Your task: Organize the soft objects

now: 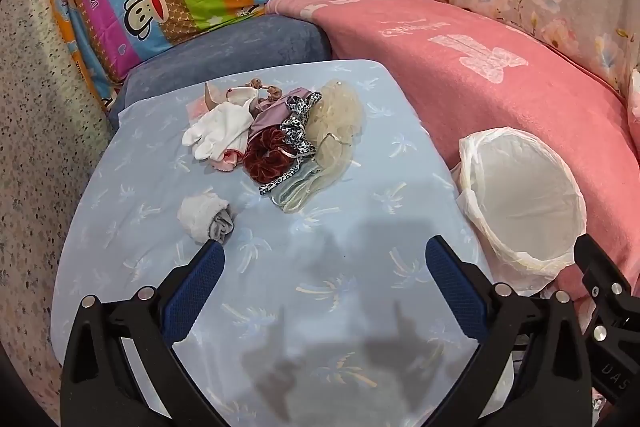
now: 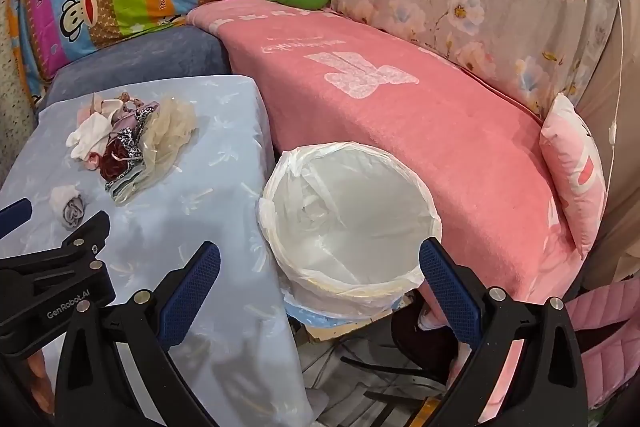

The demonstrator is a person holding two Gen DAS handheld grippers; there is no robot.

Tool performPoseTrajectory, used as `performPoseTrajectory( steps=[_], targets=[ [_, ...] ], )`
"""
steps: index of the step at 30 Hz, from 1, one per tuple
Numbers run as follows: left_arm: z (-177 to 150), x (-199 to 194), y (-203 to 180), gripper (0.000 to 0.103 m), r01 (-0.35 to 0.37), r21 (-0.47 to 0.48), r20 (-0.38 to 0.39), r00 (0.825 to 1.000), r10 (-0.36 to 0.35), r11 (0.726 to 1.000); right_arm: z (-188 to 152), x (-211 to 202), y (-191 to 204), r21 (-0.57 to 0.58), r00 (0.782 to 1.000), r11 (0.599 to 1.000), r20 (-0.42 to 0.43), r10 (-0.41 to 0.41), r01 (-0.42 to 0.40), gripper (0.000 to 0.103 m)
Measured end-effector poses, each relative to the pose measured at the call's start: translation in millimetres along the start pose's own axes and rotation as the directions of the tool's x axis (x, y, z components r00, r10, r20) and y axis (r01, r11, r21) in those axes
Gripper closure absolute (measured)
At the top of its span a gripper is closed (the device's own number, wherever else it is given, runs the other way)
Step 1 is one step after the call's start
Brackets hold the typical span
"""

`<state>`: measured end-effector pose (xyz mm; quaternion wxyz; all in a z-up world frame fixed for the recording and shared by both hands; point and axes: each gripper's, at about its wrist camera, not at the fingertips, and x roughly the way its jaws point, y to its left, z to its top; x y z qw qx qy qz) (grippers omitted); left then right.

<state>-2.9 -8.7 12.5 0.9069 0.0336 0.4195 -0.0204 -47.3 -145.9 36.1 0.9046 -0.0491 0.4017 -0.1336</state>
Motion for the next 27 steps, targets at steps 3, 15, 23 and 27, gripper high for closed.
performPoseTrajectory(
  steps=[3, 15, 23, 27],
  targets=[
    [1, 0, -3, 0.007, 0.008, 0.004, -0.002, 1.000, -0.008, 1.000, 1, -1, -2, 0.005, 1.000, 1.000, 0.000, -0.008, 0.008, 0.007],
    [3, 5, -8, 0.007, 0.014, 0.010, -0.006, 1.000, -0.014, 1.000, 2, 6, -7, 0.007, 1.000, 1.000, -0.012, -0.016, 0.016, 0.007],
    [5, 5, -10, 0.007, 0.010, 0.006, -0.009, 1.000, -0.010, 1.000, 3, 8, -10, 0.010, 1.000, 1.000, -0.009, -0.013, 0.013, 0.007],
    [5, 4, -10, 0.007, 0.006, 0.005, -0.004, 1.000, -0.006, 1.000, 5, 8, -11, 0.012, 1.000, 1.000, -0.006, -0.008, 0.008, 0.007]
  ],
)
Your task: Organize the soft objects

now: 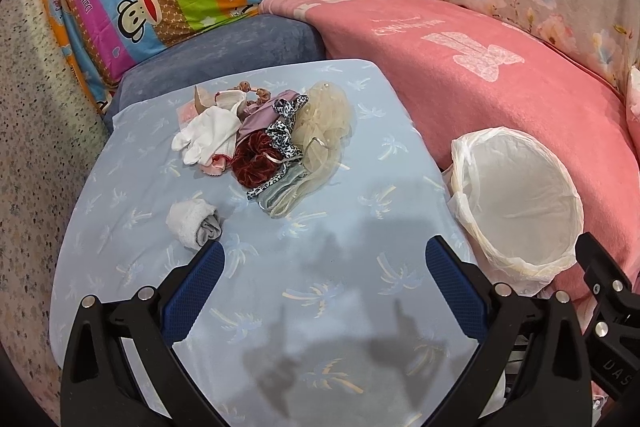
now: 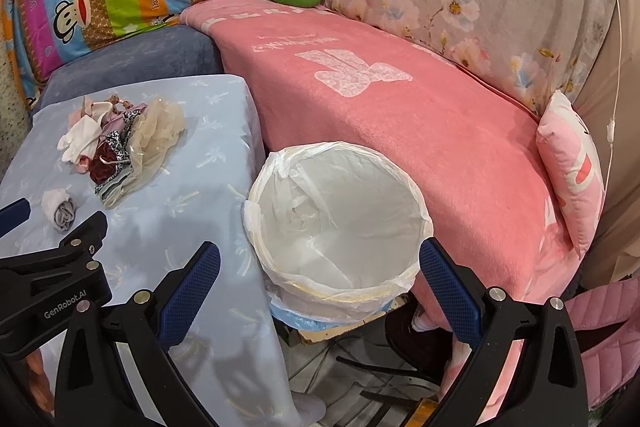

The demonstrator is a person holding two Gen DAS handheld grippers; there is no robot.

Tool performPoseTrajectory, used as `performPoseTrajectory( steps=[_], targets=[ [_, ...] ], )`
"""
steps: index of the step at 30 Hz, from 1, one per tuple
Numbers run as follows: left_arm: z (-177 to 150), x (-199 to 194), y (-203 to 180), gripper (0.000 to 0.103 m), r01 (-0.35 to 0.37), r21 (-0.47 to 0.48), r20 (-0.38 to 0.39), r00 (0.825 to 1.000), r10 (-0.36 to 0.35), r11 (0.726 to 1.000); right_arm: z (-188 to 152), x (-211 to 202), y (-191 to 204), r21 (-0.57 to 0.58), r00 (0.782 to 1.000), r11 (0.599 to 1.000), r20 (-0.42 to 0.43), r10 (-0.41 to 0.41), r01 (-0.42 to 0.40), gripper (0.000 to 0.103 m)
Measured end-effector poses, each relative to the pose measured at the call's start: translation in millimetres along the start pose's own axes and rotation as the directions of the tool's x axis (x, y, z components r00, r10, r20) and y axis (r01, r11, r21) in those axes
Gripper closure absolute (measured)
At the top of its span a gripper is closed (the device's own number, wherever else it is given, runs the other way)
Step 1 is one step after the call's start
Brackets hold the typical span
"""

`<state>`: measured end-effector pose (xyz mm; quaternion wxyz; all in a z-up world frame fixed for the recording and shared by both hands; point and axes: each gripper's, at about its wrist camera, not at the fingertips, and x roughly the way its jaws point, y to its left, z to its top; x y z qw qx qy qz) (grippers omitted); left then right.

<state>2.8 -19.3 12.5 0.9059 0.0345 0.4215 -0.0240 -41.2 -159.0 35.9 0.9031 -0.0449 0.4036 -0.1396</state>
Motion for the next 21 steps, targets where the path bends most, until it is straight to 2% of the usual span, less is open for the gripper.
performPoseTrajectory(
  steps=[21],
  targets=[
    [4.1, -7.1, 3.8, 0.007, -0.013, -0.036, -0.004, 1.000, 0.013, 0.999, 8.2, -8.4, -0.1, -0.006, 0.999, 1.000, 0.032, 0.010, -0.010, 0.007]
  ],
)
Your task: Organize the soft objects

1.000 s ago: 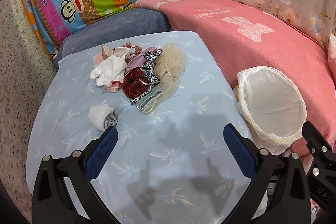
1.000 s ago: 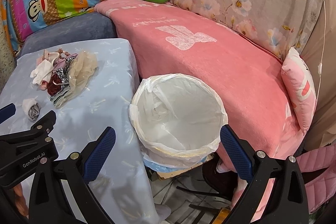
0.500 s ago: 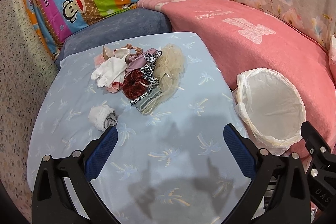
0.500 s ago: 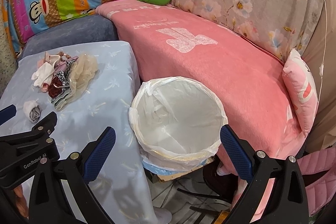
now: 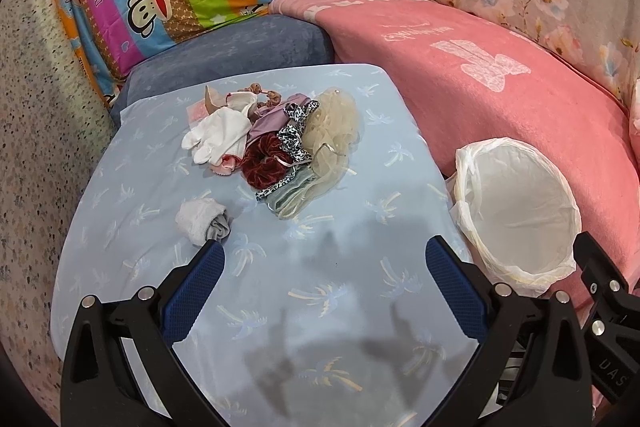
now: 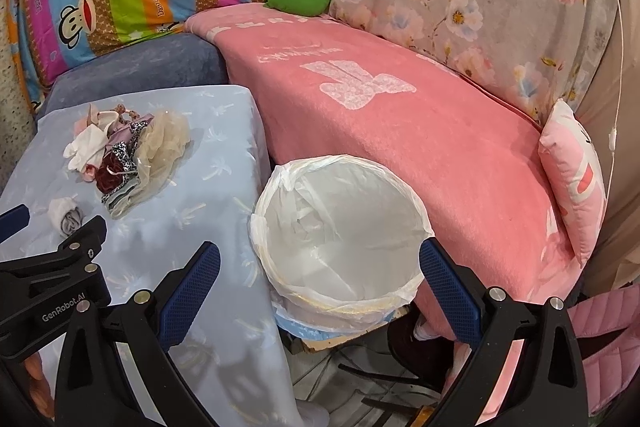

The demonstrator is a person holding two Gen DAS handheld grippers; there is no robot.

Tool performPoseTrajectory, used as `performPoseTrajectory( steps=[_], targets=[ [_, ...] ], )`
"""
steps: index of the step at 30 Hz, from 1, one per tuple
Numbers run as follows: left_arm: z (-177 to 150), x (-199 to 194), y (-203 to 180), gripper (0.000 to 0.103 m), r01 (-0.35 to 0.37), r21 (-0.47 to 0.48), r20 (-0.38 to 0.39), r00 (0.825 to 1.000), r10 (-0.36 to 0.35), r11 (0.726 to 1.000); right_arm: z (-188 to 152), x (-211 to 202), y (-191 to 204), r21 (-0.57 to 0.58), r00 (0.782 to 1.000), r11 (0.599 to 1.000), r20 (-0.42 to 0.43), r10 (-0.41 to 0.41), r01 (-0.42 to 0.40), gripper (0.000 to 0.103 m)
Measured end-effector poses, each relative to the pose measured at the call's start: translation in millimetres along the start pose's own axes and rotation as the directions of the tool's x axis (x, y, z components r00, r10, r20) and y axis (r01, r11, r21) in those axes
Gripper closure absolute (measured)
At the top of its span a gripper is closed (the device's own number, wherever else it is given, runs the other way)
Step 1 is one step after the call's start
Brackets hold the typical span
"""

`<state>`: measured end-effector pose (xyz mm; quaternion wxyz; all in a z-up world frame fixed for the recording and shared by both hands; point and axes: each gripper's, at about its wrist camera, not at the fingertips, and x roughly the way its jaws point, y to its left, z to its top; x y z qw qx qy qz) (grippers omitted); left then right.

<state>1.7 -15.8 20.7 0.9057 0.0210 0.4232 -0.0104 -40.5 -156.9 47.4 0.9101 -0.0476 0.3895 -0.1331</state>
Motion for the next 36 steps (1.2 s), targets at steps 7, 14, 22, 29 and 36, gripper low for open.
performPoseTrajectory(
  steps=[7, 14, 22, 29, 36],
  targets=[
    [-4, -5, 1, 0.007, 0.006, 0.016, 0.000, 1.000, -0.006, 1.000, -7, -9, 0, 0.037, 1.000, 0.999, 0.015, -0.011, 0.011, 0.007],
    [-7, -9, 4, 0.007, 0.016, 0.020, 0.008, 1.000, -0.016, 1.000, -13, -15, 2, 0.040, 1.000, 0.999, 0.015, -0.020, 0.020, 0.007],
    [-8, -9, 5, 0.007, 0.030, 0.018, -0.005, 1.000, -0.030, 0.999, -16, -21, 3, 0.039, 0.999, 0.999, 0.021, -0.033, 0.032, 0.007],
    [-7, -8, 7, 0.007, 0.030, 0.024, 0.001, 1.000, -0.030, 0.999, -14, -21, 2, 0.045, 0.999, 0.998, 0.021, -0.043, 0.042, 0.007],
    [-1, -4, 9, 0.007, 0.034, 0.020, 0.002, 0.999, -0.034, 0.999, -10, -19, 5, 0.042, 0.999, 0.998, 0.021, -0.045, 0.044, 0.007]
  ],
)
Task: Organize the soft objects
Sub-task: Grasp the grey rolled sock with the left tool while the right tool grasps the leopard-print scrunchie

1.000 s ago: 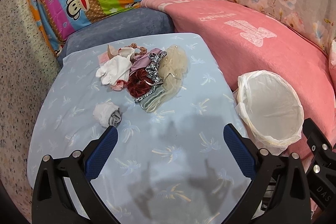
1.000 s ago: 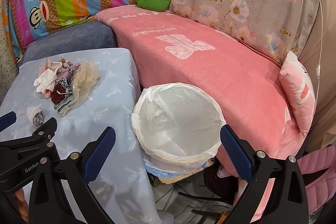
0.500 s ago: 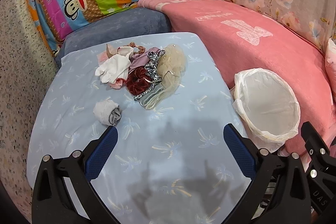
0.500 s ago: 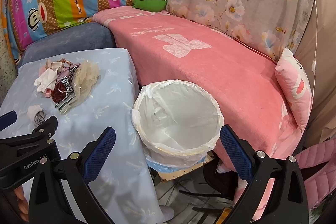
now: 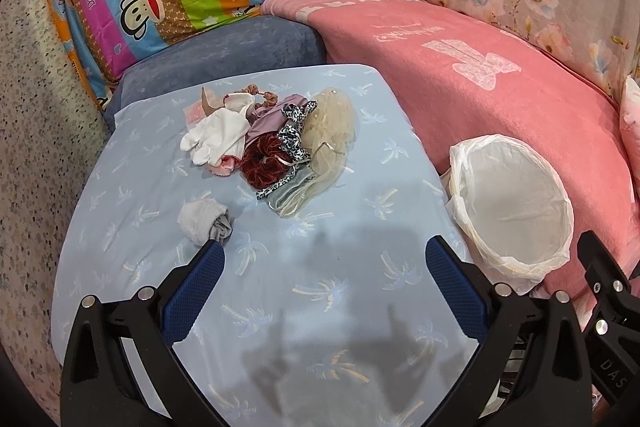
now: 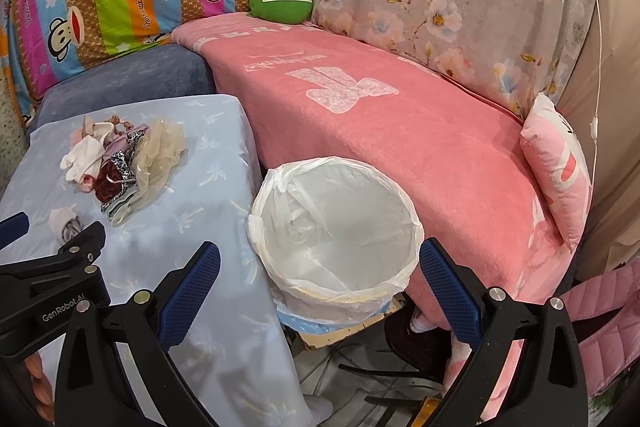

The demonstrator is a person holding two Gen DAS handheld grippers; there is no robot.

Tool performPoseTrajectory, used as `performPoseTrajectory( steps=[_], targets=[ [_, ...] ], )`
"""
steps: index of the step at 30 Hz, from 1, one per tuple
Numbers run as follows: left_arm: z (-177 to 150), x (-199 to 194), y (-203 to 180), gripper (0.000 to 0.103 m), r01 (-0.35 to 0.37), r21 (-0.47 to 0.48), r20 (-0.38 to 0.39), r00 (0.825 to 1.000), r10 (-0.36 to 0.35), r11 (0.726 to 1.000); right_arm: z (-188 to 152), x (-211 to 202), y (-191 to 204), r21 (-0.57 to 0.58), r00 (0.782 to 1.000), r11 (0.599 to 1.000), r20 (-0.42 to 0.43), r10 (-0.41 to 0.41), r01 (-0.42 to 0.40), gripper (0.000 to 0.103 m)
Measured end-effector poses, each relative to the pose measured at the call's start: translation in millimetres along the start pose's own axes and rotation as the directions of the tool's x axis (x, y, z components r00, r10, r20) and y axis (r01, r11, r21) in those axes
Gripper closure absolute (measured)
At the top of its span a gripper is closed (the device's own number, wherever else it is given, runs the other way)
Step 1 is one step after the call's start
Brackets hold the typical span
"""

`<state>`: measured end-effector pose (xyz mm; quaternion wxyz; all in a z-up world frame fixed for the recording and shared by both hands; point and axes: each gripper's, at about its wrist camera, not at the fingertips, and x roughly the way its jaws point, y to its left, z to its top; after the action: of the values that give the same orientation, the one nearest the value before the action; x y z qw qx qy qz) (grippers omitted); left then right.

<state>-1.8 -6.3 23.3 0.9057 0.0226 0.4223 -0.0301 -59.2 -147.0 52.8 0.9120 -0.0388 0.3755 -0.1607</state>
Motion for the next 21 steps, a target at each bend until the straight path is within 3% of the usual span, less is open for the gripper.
performPoseTrajectory(
  steps=[12, 21],
  targets=[
    [7, 15, 18, 0.007, -0.005, -0.005, 0.008, 1.000, 0.005, 1.000, 16, 10, 5, 0.067, 1.000, 0.998, 0.027, 0.006, -0.008, 0.007],
    [11, 39, 61, 0.007, -0.036, -0.011, 0.020, 0.999, 0.036, 0.999, 30, 22, 24, 0.117, 0.997, 0.992, 0.064, 0.034, -0.042, 0.007]
  ],
)
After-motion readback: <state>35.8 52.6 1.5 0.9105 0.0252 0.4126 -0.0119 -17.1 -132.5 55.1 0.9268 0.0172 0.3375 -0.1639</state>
